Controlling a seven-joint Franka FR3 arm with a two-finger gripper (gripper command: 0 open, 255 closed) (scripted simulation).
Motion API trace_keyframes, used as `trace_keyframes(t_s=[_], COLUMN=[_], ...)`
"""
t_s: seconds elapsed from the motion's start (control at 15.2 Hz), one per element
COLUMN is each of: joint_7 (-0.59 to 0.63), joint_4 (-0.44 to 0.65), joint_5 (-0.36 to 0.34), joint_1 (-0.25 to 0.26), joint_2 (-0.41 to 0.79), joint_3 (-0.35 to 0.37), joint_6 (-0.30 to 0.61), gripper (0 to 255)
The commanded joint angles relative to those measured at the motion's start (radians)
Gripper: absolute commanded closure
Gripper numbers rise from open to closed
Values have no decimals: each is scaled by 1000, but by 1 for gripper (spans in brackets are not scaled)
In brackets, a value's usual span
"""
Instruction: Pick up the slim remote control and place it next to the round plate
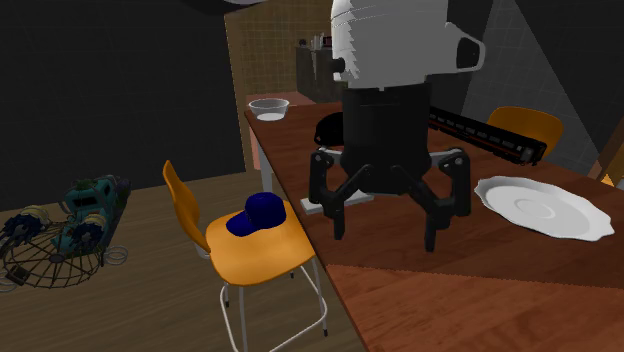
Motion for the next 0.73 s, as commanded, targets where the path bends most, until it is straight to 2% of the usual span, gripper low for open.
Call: trace_keyframes(t_s=[0.0,0.66], joint_7=[0,297], joint_4=[0,52], joint_5=[0,111], joint_1=[0,-28], joint_2=[0,299], joint_3=[0,128], joint_6=[0,270], gripper=[0,0])
